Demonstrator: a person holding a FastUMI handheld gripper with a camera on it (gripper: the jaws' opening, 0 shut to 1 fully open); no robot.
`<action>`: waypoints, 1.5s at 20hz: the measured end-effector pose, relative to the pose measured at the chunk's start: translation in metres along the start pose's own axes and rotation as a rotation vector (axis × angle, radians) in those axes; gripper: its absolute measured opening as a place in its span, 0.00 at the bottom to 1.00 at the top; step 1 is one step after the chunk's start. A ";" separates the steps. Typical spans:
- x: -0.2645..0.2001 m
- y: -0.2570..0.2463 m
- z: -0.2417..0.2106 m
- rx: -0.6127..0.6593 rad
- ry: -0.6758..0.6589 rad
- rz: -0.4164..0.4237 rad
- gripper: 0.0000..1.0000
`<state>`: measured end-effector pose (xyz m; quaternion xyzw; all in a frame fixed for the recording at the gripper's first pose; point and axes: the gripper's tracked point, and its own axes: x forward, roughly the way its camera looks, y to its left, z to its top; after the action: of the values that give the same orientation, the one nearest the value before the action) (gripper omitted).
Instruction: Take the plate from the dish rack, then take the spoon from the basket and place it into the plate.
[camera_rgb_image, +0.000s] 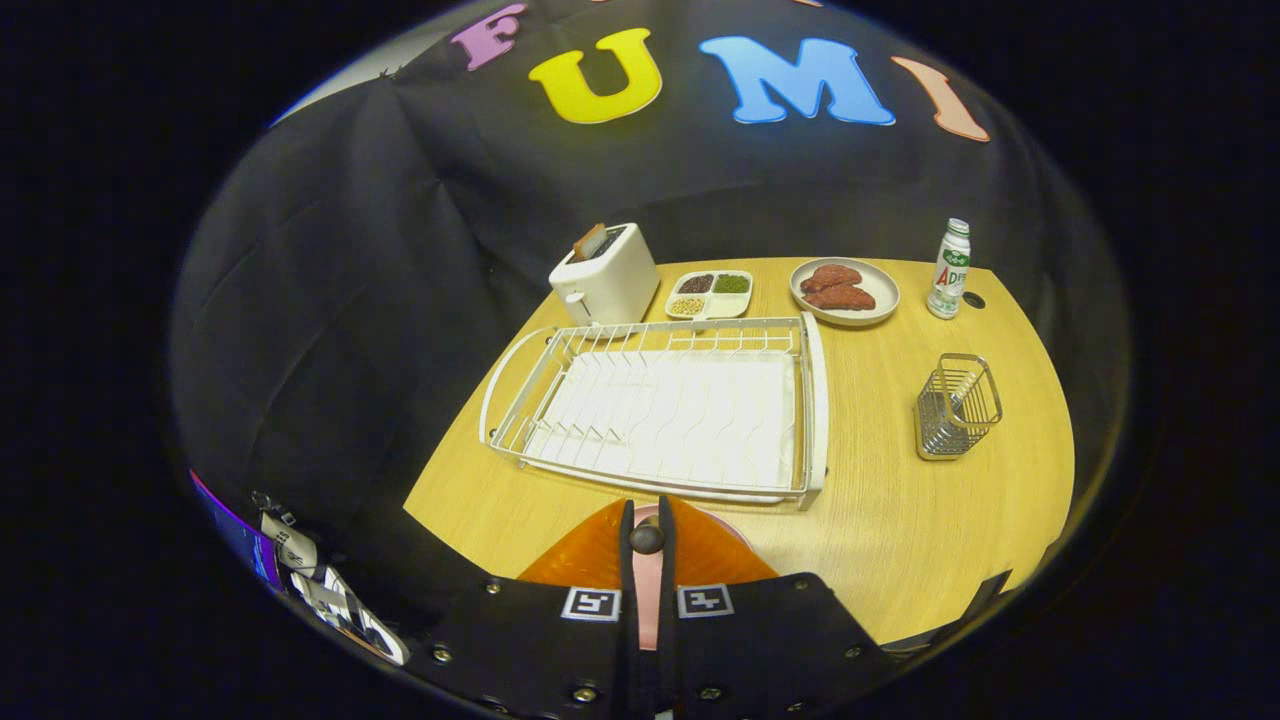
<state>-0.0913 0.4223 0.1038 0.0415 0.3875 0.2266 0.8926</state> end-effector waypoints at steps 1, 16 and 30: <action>0.006 0.001 -0.004 -0.021 0.018 -0.002 0.07; 0.036 0.035 -0.039 -0.292 0.076 -0.011 0.13; 0.015 0.034 -0.003 -0.288 0.001 -0.001 0.45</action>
<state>-0.0971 0.4594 0.0999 -0.0873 0.3513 0.2796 0.8893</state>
